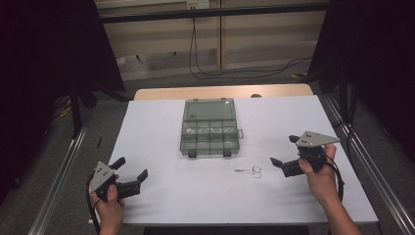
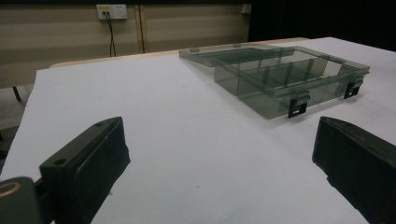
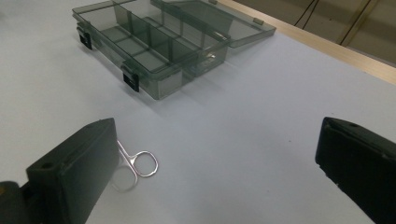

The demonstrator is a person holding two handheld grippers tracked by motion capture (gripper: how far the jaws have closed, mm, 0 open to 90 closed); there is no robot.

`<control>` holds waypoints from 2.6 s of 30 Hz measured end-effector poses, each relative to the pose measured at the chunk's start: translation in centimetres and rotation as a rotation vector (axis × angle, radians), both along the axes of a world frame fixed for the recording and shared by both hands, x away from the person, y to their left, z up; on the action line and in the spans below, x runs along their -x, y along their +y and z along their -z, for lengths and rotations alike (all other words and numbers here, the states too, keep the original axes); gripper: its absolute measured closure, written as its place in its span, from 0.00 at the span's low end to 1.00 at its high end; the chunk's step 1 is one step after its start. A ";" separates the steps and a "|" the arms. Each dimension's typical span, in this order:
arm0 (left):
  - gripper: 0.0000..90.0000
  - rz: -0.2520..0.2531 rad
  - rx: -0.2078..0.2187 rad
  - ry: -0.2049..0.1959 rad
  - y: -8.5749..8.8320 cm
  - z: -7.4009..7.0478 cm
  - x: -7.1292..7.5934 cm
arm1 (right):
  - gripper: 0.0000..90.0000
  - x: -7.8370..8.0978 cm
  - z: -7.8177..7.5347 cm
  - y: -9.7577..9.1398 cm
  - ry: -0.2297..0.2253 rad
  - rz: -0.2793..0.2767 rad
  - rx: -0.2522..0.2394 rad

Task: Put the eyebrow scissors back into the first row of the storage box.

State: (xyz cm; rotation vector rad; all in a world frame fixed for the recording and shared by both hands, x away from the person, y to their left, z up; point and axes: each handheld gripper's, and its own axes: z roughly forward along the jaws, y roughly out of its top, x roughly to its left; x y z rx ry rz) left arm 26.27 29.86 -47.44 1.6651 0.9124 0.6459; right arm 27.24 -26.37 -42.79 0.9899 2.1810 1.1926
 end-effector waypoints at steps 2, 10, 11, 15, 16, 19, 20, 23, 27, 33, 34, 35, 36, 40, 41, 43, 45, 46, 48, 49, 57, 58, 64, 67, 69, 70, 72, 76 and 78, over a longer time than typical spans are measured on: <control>0.04 0.000 0.000 0.000 0.0 0.0 0.0 | 0.00 -0.3 -0.1 0.4 0.014 -0.016 0.008; 0.04 -0.002 0.003 -0.001 0.0 0.0 0.0 | 0.09 -1.7 0.1 2.9 0.101 -0.121 0.083; 0.04 -0.002 0.003 -0.001 0.0 0.0 0.0 | 0.10 -1.8 0.1 3.1 0.105 -0.130 0.087; 0.04 -0.002 0.003 -0.001 0.0 0.0 0.0 | 0.17 -2.5 0.2 4.0 0.134 -0.162 0.102; 0.04 -0.001 0.003 -0.001 0.0 0.0 0.0 | 0.18 -2.6 0.2 4.3 0.146 -0.177 0.111; 0.04 0.001 0.004 0.000 -0.1 0.0 0.0 | 0.22 -3.0 0.2 5.0 0.170 -0.197 0.143; 0.04 0.000 0.004 0.000 -0.1 0.0 0.0 | 0.24 -3.1 0.2 5.3 0.178 -0.188 0.170; 0.04 0.001 0.003 -0.001 -0.1 0.0 0.0 | 0.29 -3.5 0.3 5.9 0.225 -0.225 0.180; 0.04 0.003 0.003 -0.001 -0.1 0.0 0.0 | 0.34 -4.0 0.6 6.9 0.270 -0.247 0.212; 0.04 0.004 0.003 0.000 -0.1 0.0 0.0 | 0.51 -4.4 0.8 7.8 0.280 -0.299 0.235; 0.04 0.005 0.002 0.000 0.0 0.0 0.0 | 0.59 -4.5 1.0 8.4 0.308 -0.341 0.254; 0.04 0.004 0.003 0.000 0.0 0.0 0.0 | 0.61 -4.6 1.1 8.6 0.320 -0.367 0.267; 0.04 0.004 0.003 0.000 0.0 0.0 0.0 | 0.63 -4.6 1.2 8.9 0.331 -0.378 0.282; 0.04 0.002 -0.001 -0.002 -0.1 0.0 0.0 | 0.73 -4.8 1.7 10.0 0.376 -0.431 0.364; 0.04 0.003 0.005 -0.001 -0.2 0.0 0.0 | 0.74 -4.7 1.7 10.2 0.389 -0.434 0.377; 0.04 0.003 -0.002 -0.002 -0.1 0.0 0.0 | 0.78 -4.7 1.9 10.6 0.393 -0.440 0.409; 0.04 0.003 0.004 0.000 -0.2 0.0 0.0 | 0.80 -4.8 2.1 10.8 0.420 -0.437 0.430; 0.04 0.002 0.001 -0.002 -0.1 0.0 0.0 | 0.80 -5.0 2.3 10.9 0.406 -0.455 0.438; 0.04 0.002 0.001 0.000 -0.1 0.0 0.0 | 0.82 -5.0 2.3 10.9 0.413 -0.449 0.447; 0.04 0.001 0.002 0.000 -0.2 0.0 0.0 | 0.87 -5.2 2.6 10.9 0.462 -0.454 0.441; 0.04 0.007 -0.012 0.000 -0.2 0.0 -0.1 | 0.94 -5.4 2.6 10.9 0.467 -0.470 0.430; 0.04 0.007 -0.012 0.000 -0.2 0.0 -0.1 | 0.94 -5.4 2.6 11.0 0.460 -0.476 0.442; 0.04 0.015 -0.011 0.004 -0.2 0.0 -0.1 | 1.00 -5.3 2.1 11.0 0.423 -0.466 0.453; 0.04 0.010 -0.018 0.005 -0.2 0.0 -0.1 | 1.00 -5.3 2.3 11.0 0.433 -0.463 0.457; 0.04 0.010 -0.020 0.003 -0.2 0.0 -0.1 | 0.96 -5.3 2.4 11.0 0.429 -0.465 0.457; 0.04 0.009 -0.020 0.004 -0.2 0.0 -0.1 | 0.91 -5.3 2.3 11.0 0.442 -0.465 0.446; 0.04 0.008 -0.021 0.006 -0.2 0.0 -0.1 | 0.87 -5.3 2.5 11.2 0.449 -0.475 0.440; 0.04 0.016 -0.019 0.005 -0.3 0.1 -0.2 | 0.92 -5.4 2.6 11.5 0.475 -0.455 0.450; 0.04 0.005 -0.029 0.010 -0.3 0.0 -0.1 | 0.94 -5.3 2.6 11.6 0.470 -0.466 0.461</control>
